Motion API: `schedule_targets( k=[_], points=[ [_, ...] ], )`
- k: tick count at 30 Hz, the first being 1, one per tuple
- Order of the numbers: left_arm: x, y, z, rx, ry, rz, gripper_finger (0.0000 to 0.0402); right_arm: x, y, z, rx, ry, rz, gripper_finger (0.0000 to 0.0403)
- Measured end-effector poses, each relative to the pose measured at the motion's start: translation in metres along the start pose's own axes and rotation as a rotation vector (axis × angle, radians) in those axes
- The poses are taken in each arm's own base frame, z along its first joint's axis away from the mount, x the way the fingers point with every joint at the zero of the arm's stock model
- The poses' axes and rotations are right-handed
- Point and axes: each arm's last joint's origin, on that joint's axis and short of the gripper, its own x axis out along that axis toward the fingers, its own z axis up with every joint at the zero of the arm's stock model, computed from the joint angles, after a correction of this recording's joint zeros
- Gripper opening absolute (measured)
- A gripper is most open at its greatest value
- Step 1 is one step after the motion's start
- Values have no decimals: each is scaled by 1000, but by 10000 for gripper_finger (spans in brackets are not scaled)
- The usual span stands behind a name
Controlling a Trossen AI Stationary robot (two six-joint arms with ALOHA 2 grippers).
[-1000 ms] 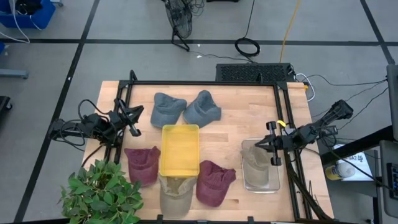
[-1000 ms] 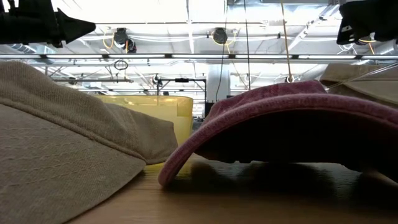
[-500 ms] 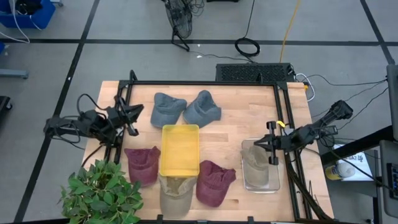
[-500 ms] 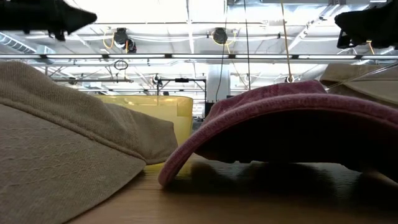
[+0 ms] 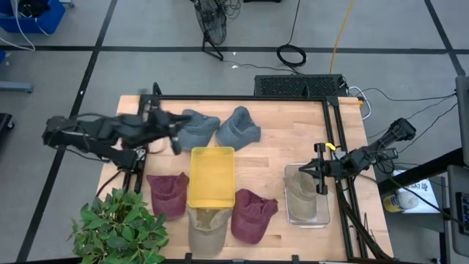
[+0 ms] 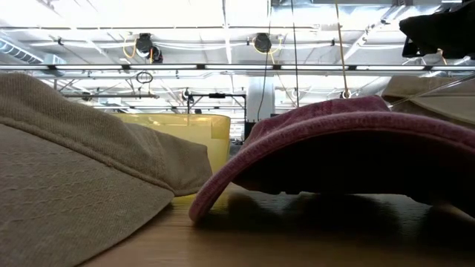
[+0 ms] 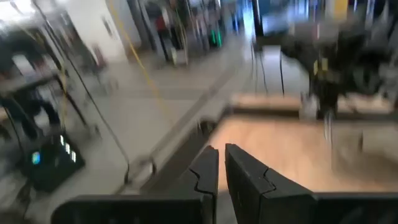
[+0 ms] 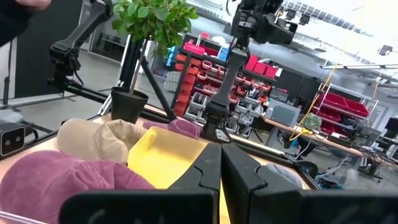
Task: Pick & Place hat
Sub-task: Put the brown cap into the transparent bin
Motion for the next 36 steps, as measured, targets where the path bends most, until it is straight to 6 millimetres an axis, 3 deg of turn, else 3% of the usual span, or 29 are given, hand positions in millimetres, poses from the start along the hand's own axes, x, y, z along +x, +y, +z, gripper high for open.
schedule_targets(
  k=[6,11,16,21,26,30,36],
  points=[
    [49,-40,10,56,269,-218,37,0,0,1,5,-9,-1,0],
    [83,-87,-12,93,423,-387,37,0,-2,4,20,-38,-12,0],
    [100,-126,-37,100,546,-492,37,0,-2,4,24,-41,-12,0],
    [96,-168,-63,173,667,-635,37,0,-2,4,25,-41,-12,0],
    [87,-197,-79,202,717,-707,49,0,-2,4,25,-41,-12,0],
    [76,-213,-87,190,760,-746,98,0,-2,4,24,-41,-12,0],
    [65,-221,-88,47,830,-713,202,0,-2,4,24,-40,-12,0]
  ],
)
